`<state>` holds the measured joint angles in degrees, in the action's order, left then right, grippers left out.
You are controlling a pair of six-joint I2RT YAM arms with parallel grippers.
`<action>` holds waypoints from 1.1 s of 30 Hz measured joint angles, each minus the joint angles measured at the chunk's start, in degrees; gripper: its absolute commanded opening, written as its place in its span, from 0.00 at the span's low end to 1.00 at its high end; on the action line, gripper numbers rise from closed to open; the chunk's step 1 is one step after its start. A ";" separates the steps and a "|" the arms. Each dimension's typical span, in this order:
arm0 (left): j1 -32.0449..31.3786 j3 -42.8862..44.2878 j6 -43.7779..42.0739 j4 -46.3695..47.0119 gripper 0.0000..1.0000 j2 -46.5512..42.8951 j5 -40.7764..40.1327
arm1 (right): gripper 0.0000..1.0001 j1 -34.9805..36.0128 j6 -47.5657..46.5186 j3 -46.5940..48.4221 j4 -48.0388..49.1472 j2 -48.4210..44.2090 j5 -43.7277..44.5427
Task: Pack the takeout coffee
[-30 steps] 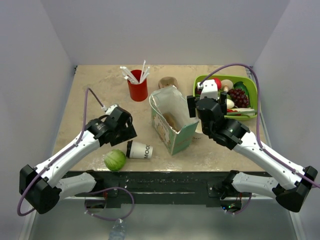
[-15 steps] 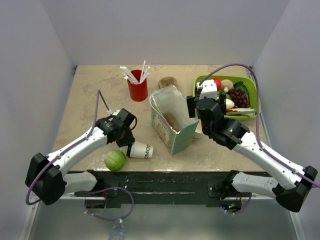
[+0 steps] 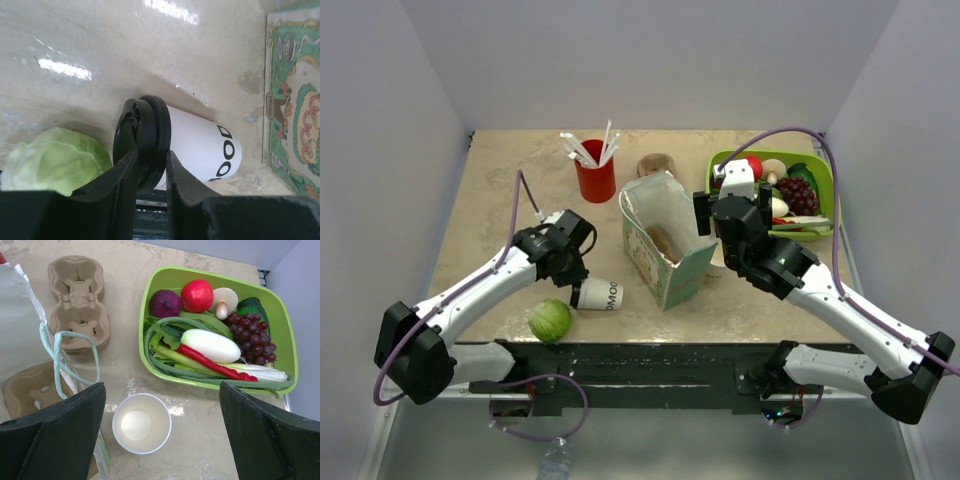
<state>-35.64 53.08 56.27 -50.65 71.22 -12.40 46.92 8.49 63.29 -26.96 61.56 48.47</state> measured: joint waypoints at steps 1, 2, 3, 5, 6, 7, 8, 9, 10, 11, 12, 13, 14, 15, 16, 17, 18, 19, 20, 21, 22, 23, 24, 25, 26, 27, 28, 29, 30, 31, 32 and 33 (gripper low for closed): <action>0.00 1.40 -0.17 -1.03 0.09 0.35 -1.33 | 0.96 0.00 0.00 0.00 0.00 0.00 0.02; 0.02 2.69 -0.39 -1.77 0.08 0.63 -2.69 | 0.96 0.00 0.00 0.00 0.00 0.00 0.02; 0.02 4.44 -0.59 -2.82 0.07 1.05 -4.42 | 0.96 0.00 0.00 0.00 0.00 0.00 0.02; 0.00 8.48 -1.44 -4.48 0.05 2.08 -8.87 | 0.96 0.00 0.00 0.00 0.00 0.00 0.04; 0.00 10.40 -1.90 -4.96 0.04 2.60 -11.08 | 0.97 0.00 0.00 0.00 -0.02 0.00 0.04; 0.00 12.31 -2.47 -5.51 0.02 3.23 -13.44 | 0.97 0.00 0.00 0.00 0.00 0.00 0.07; 0.00 14.16 -3.34 -5.95 0.02 4.00 -15.89 | 0.97 0.00 -0.02 0.00 0.00 0.00 0.07; 0.00 15.96 -4.20 -6.29 0.00 4.87 -18.21 | 0.97 0.00 -0.02 0.00 0.00 0.00 0.09; 0.00 17.70 -5.07 -6.82 0.00 5.99 -20.83 | 0.97 0.00 -0.02 0.02 -0.02 0.00 0.15; 0.00 19.10 -6.05 -7.30 0.00 7.02 -23.17 | 0.97 0.00 -0.04 0.00 -0.02 0.00 0.24; 0.00 20.98 -7.08 -8.24 0.00 8.66 -26.23 | 0.97 0.00 -0.13 0.00 -0.02 0.00 0.37; 0.00 22.40 -7.82 -8.96 0.00 10.38 -29.33 | 0.97 0.00 -0.17 0.00 0.00 0.00 0.52; 0.00 23.74 -8.48 -9.97 0.00 12.17 -32.72 | 0.97 0.00 -0.20 0.00 -0.02 0.00 0.63; -0.02 24.79 -8.96 -11.06 0.00 13.81 -35.39 | 0.97 0.00 -0.24 0.00 0.00 0.00 0.81; -0.02 25.94 -9.18 -12.37 0.00 16.04 -38.84 | 0.97 0.00 -0.31 0.00 -0.02 0.00 1.07; -0.02 26.99 -9.44 -13.66 0.00 18.36 -42.23 | 0.97 0.00 -0.42 0.00 -0.02 0.00 1.38; -0.02 27.65 -9.66 -14.64 0.01 20.22 -44.44 | 0.97 0.00 -0.52 0.00 -0.02 0.00 1.57; -0.02 28.33 -9.92 -16.00 0.01 22.60 -47.19 | 0.97 0.00 -0.61 0.00 -0.02 0.00 1.66; -0.02 29.09 -10.03 -17.57 0.02 25.22 -49.94 | 0.97 0.00 -0.66 0.00 0.00 0.00 1.84; -0.02 29.33 -10.27 -18.25 0.01 27.04 -51.47 | 0.97 0.00 -0.70 0.00 -0.02 0.00 1.99; -0.02 29.42 -10.51 -19.08 0.01 29.05 -53.09 | 0.97 0.00 -0.72 0.02 -0.02 0.00 2.08; -0.02 29.44 -11.08 -19.82 0.01 30.91 -54.31 | 0.97 0.00 -0.81 0.00 -0.02 0.00 2.21; -0.02 29.44 -11.82 -20.15 0.01 32.52 -55.23 | 0.97 0.00 -0.85 0.00 0.00 0.00 2.40; -0.02 29.44 -12.57 -20.33 0.01 33.94 -55.82 | 0.97 0.00 -0.90 0.00 -0.02 0.00 2.60; -0.02 29.44 -13.38 -20.28 0.01 34.99 -56.22 | 0.97 0.00 -0.98 0.00 0.00 -0.04 2.78; -0.02 29.40 -14.27 -19.93 0.01 35.74 -56.68 | 0.97 0.00 -1.03 0.00 -0.02 -0.09 3.02; -0.02 29.24 -15.37 -19.39 0.01 36.09 -56.94 | 0.97 0.00 -1.05 0.00 0.00 -0.13 3.10; -0.02 29.00 -16.09 -18.73 0.01 36.17 -57.07 | 0.97 0.00 -1.05 0.00 0.00 -0.20 3.10; -0.02 28.83 -16.61 -18.38 0.04 36.17 -57.11 | 0.97 0.00 -1.07 0.00 0.00 -0.22 3.10; -0.02 28.68 -17.27 -17.86 0.06 36.15 -57.13 | 0.97 0.00 -1.07 0.00 0.00 -0.24 3.13; -0.02 28.44 -18.01 -17.00 0.07 36.15 -57.16 | 0.97 0.00 -1.07 0.00 0.00 -0.24 3.13; -0.02 27.98 -18.47 -16.04 0.08 36.13 -57.16 | 0.97 0.00 -1.07 0.00 0.00 -0.24 3.13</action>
<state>-35.66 81.06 37.80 -66.70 107.35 -69.56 46.92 7.42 63.29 -26.96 61.32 51.59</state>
